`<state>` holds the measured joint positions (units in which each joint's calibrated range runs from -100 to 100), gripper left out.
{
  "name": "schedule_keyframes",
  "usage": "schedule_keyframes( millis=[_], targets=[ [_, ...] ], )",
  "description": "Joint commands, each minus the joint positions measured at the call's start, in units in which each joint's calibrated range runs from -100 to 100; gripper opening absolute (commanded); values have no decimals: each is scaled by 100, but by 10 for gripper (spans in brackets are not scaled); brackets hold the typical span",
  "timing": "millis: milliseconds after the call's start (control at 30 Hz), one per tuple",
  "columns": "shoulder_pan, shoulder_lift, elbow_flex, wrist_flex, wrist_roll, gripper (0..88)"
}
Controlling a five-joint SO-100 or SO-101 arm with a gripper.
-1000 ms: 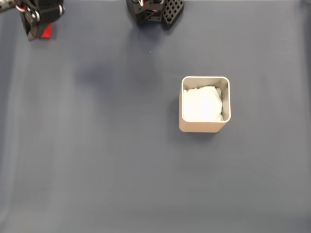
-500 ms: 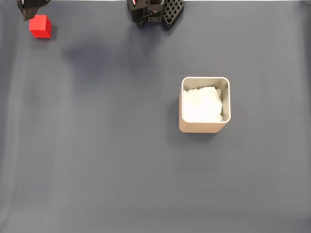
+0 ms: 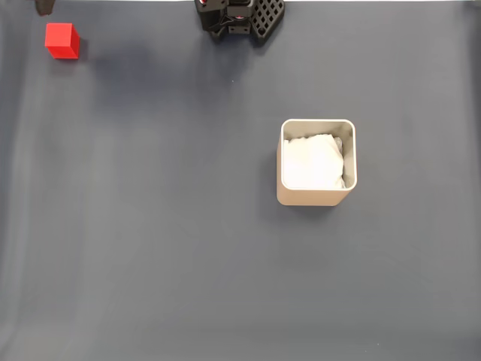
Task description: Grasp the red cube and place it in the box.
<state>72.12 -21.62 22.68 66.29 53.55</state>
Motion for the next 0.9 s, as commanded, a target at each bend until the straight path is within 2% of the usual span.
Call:
schedule_keyframes(
  millis=[0, 133, 300, 433, 867],
  targets=[
    [133, -23, -290, 146, -49, 52],
    [218, -23, -271, 212, -308, 129],
    [332, -23, -198, 540, -293, 149],
    [410, -23, -126, 540, -352, 209],
    [446, 107, -71, 441, -606, 322]
  ],
)
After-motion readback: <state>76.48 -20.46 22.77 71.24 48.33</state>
